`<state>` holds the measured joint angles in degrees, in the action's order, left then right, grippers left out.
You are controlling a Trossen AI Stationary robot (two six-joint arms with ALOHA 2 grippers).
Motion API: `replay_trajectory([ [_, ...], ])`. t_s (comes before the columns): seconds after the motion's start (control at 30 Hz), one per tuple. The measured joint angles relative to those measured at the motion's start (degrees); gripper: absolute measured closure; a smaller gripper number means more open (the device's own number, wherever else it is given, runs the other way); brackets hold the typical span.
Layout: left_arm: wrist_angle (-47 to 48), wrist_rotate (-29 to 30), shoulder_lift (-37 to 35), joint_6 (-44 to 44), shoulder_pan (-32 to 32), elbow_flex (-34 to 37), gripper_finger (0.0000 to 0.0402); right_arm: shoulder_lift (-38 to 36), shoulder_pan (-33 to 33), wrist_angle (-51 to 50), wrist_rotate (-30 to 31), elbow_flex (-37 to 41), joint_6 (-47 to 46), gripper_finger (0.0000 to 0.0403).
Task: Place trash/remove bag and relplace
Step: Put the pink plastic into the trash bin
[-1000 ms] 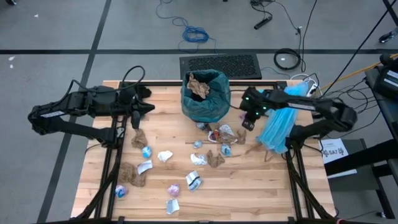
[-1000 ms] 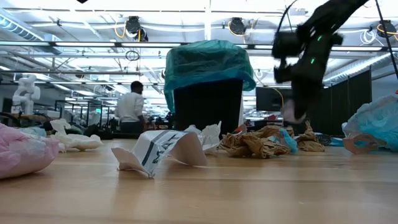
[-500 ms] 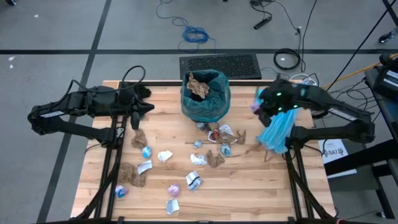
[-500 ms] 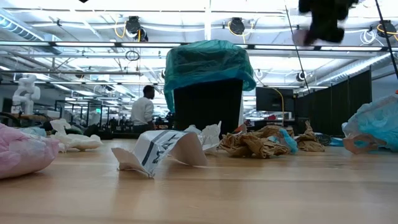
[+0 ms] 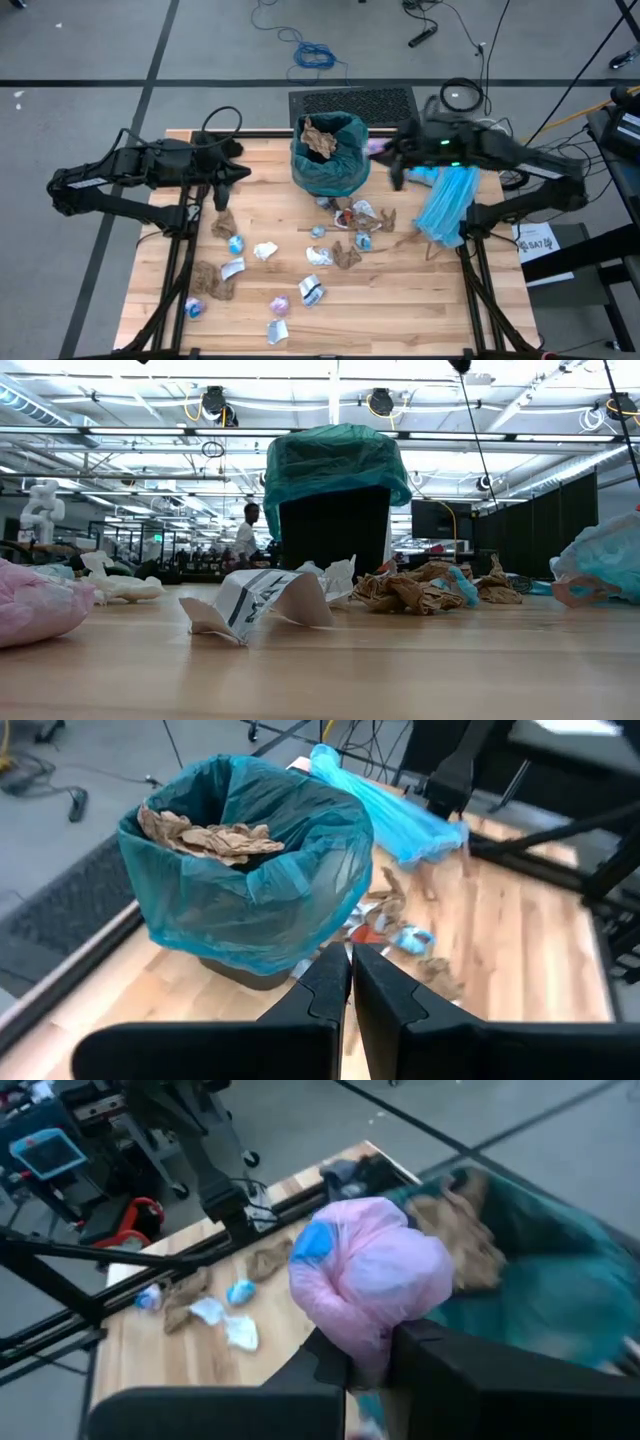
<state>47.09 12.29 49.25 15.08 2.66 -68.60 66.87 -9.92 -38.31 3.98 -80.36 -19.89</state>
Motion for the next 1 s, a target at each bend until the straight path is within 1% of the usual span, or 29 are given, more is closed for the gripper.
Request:
replay_trajectory([
  [0.1,0.09,1.32,0.68,-3.58,0.0,0.0,0.0379,5.11,0.65,6.74,1.0,0.0,0.51,0.0382],
  [0.17,0.13,2.44,1.21,-3.83,0.0,0.0,0.0379,8.54,0.42,10.37,1.31,-0.02,0.36,0.0377],
  [0.23,0.14,2.73,1.79,-3.64,0.0,0.0,0.0379,11.93,0.0,13.45,3.03,0.0,-0.64,0.0374],
  [0.33,0.15,2.78,2.45,-3.62,0.0,0.0,0.0379,15.77,-1.51,16.36,5.16,0.02,-2.92,0.0372],
  [0.5,0.96,2.73,3.45,-3.82,0.0,0.0,0.0379,20.45,-4.84,18.4,4.92,0.02,-9.62,0.0359],
  [0.63,3.15,2.54,4.25,-3.81,0.0,0.0,0.0379,21.58,-6.24,19.6,4.88,0.02,-10.09,0.0324],
  [0.83,6.05,2.52,5.13,-3.81,0.0,0.0,0.0379,21.82,-7.08,25.26,4.69,-0.04,-10.95,0.0247],
  [1.0,6.32,2.45,5.92,-3.55,0.0,0.02,0.0379,21.79,-8.08,25.24,4.71,-0.04,-10.74,0.0192],
])
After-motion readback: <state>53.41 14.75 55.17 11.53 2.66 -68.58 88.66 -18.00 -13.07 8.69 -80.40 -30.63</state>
